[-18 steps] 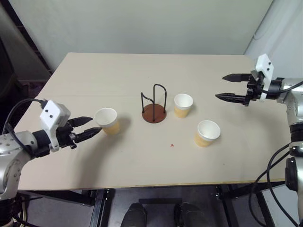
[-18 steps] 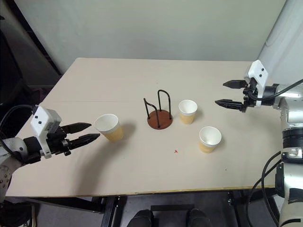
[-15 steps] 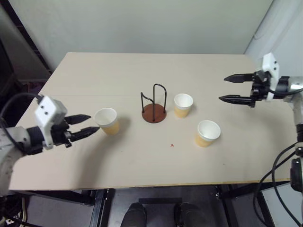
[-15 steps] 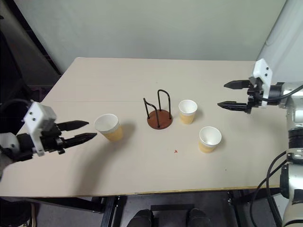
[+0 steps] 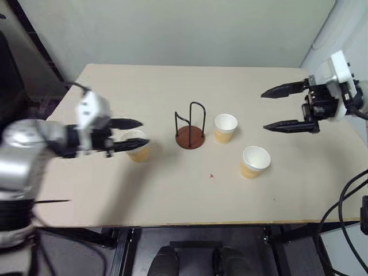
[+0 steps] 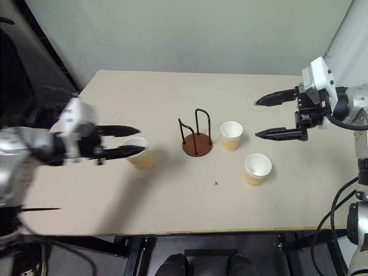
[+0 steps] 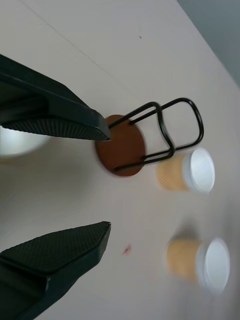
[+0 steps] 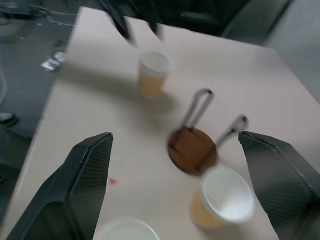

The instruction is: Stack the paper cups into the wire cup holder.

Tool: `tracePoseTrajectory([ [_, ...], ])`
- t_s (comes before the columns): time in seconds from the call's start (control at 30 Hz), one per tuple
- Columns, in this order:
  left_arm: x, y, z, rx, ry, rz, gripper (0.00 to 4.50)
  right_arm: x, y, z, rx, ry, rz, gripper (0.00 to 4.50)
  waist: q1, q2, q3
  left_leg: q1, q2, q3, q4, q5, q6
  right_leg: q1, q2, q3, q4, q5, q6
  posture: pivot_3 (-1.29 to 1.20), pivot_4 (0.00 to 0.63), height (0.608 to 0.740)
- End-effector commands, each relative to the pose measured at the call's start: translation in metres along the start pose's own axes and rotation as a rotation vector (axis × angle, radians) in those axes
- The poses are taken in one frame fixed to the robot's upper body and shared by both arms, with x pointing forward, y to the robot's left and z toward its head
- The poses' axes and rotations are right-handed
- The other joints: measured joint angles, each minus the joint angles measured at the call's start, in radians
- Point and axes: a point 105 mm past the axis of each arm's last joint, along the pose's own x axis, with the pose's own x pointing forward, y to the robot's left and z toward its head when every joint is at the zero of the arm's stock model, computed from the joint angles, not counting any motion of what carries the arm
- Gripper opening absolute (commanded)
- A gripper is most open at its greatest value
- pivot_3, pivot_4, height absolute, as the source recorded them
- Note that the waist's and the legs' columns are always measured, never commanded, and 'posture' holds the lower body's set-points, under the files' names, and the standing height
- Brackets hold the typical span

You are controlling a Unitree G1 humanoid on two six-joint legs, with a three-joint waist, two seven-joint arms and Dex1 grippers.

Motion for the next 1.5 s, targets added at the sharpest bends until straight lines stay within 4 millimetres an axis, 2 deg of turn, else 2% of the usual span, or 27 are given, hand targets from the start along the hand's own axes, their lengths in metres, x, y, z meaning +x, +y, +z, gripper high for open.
tracePoseTrajectory([
  [0.03, 0.025, 0.001, -0.002, 0.024, 0.016, 0.013, 2.73, -0.003, 0.009, 0.025, -0.070, -0.029, -0.014, 4.18, -0.004, -0.001, 0.000, -0.001, 0.000, 0.000, 0.001, 0.000, 0.000, 0.000, 0.000, 0.000, 0.000, 0.001, 0.002, 0.00, 0.150, 0.740],
  [0.13, 0.068, -0.005, -0.018, -0.008, 0.027, 0.010, 2.73, -0.003, 0.015, 0.027, -0.071, -0.017, -0.035, 4.18, -0.004, -0.001, 0.000, -0.001, -0.001, 0.003, 0.004, 0.000, 0.000, 0.001, 0.001, 0.003, -0.001, 0.003, 0.008, 0.00, 0.150, 0.740],
  [0.17, 0.077, -0.007, -0.019, -0.019, 0.021, 0.004, 2.73, -0.004, 0.016, 0.026, -0.069, -0.009, -0.043, 4.18, -0.003, -0.001, 0.000, -0.001, -0.002, 0.004, 0.005, -0.001, 0.001, 0.002, 0.001, 0.003, -0.001, 0.006, 0.016, 0.00, 0.150, 0.740],
  [0.27, 0.090, -0.006, -0.023, -0.030, 0.018, 0.014, 2.73, -0.003, 0.020, 0.025, -0.065, 0.001, -0.053, 4.18, -0.004, -0.001, 0.001, -0.003, -0.002, 0.005, 0.008, -0.001, 0.001, 0.002, 0.002, 0.005, -0.002, 0.007, 0.023, 0.00, 0.150, 0.740],
  [0.37, 0.113, 0.004, -0.029, -0.035, 0.025, 0.106, 2.73, -0.004, 0.022, 0.025, -0.063, 0.007, -0.072, 4.18, 0.001, -0.001, 0.001, -0.004, -0.003, 0.007, 0.010, -0.001, -0.001, 0.002, 0.003, 0.006, -0.002, 0.006, 0.027, 0.00, 0.150, 0.740],
  [0.43, 0.121, 0.006, -0.029, -0.019, 0.020, 0.134, 2.73, -0.004, 0.023, 0.025, -0.064, 0.011, -0.080, 4.18, 0.004, -0.001, 0.001, -0.004, -0.003, 0.008, 0.012, -0.002, 0.000, 0.003, 0.003, 0.007, -0.001, 0.005, 0.029, 0.00, 0.150, 0.740],
  [0.53, 0.135, 0.012, -0.018, -0.033, -0.039, 0.198, 2.18, -0.005, 0.025, 0.024, -0.060, 0.017, -0.098, 4.18, 0.009, -0.001, 0.001, -0.004, -0.004, 0.009, 0.016, -0.004, 0.004, 0.005, 0.003, 0.009, -0.002, 0.004, 0.032, 0.00, 0.150, 0.740],
  [0.6, 0.142, 0.010, -0.013, -0.042, -0.062, 0.195, 1.48, -0.005, 0.026, 0.023, -0.057, 0.024, -0.108, 4.18, 0.012, -0.001, 0.001, -0.004, -0.006, 0.011, 0.018, -0.005, 0.006, 0.006, 0.004, 0.014, -0.002, 0.003, 0.036, 0.00, 0.150, 0.740],
  [0.73, 0.143, 0.004, -0.007, -0.042, -0.087, 0.159, 0.03, -0.008, 0.027, 0.022, -0.055, 0.029, -0.120, 4.18, 0.013, -0.002, 0.001, -0.003, -0.007, 0.026, 0.019, -0.006, 0.007, 0.006, 0.003, 0.020, -0.002, 0.003, 0.042, 0.00, 0.150, 0.740],
  [0.83, 0.134, 0.006, -0.008, -0.037, -0.074, 0.151, 0.03, -0.008, 0.027, 0.020, -0.053, 0.033, -0.122, 4.18, 0.012, -0.002, 0.001, -0.002, -0.007, 0.036, 0.020, -0.007, 0.009, 0.006, 0.003, 0.022, -0.002, 0.002, 0.044, 0.00, 0.150, 0.740],
  [0.9, 0.126, -0.003, -0.008, -0.021, -0.071, 0.090, 0.03, -0.007, 0.026, 0.021, -0.053, 0.027, -0.120, 4.18, 0.009, -0.002, 0.001, 0.000, -0.007, 0.037, 0.023, -0.009, 0.012, 0.005, 0.003, 0.022, -0.002, 0.002, 0.045, 0.00, 0.150, 0.740],
  [1.0, 0.108, -0.029, -0.005, 0.011, -0.058, -0.073, 0.03, -0.003, 0.034, 0.018, -0.032, 0.034, -0.055, 4.18, 0.009, -0.002, 0.001, 0.000, -0.007, 0.038, 0.023, -0.011, 0.015, 0.004, 0.003, 0.023, -0.002, 0.002, 0.045, 0.00, 0.150, 0.740],
  [1.1, 0.087, -0.055, -0.006, 0.032, -0.035, -0.214, 0.03, -0.001, 0.048, 0.005, 0.005, 0.094, 0.027, 4.18, 0.010, -0.002, 0.001, -0.001, -0.007, 0.041, 0.024, -0.012, 0.017, 0.004, 0.003, 0.022, -0.001, -0.001, 0.044, 0.00, 0.150, 0.740],
  [1.17, 0.080, -0.071, -0.004, 0.025, -0.043, -0.283, 0.03, -0.001, 0.052, -0.002, 0.026, 0.115, 0.048, 4.18, 0.012, -0.002, 0.001, -0.001, -0.007, 0.042, 0.024, -0.014, 0.017, 0.004, 0.003, 0.022, -0.001, -0.003, 0.042, 0.00, 0.150, 0.740],
  [1.3, 0.089, -0.095, -0.003, 0.016, -0.077, -0.338, 0.03, 0.004, 0.058, -0.014, 0.061, 0.143, 0.078, 4.18, 0.016, -0.002, 0.001, -0.002, -0.007, 0.042, 0.028, -0.016, 0.021, 0.004, 0.003, 0.023, 0.000, -0.006, 0.036, 0.00, 0.150, 0.740],
  [1.33, 0.093, -0.099, -0.002, 0.010, -0.093, -0.333, 0.03, 0.008, 0.063, -0.019, 0.071, 0.158, 0.101, 4.18, 0.016, -0.002, 0.001, -0.002, -0.007, 0.042, 0.031, -0.020, 0.028, 0.005, 0.003, 0.023, 0.000, -0.006, 0.036, 0.00, 0.150, 0.740],
  [1.5, 0.107, -0.108, -0.004, -0.004, -0.109, -0.336, 0.03, 0.020, 0.083, -0.041, 0.098, 0.247, 0.174, 4.18, 0.011, -0.002, 0.001, 0.000, -0.006, 0.043, 0.034, -0.021, 0.030, 0.008, 0.003, 0.024, 0.001, -0.006, 0.036, 0.00, 0.150, 0.740],
])
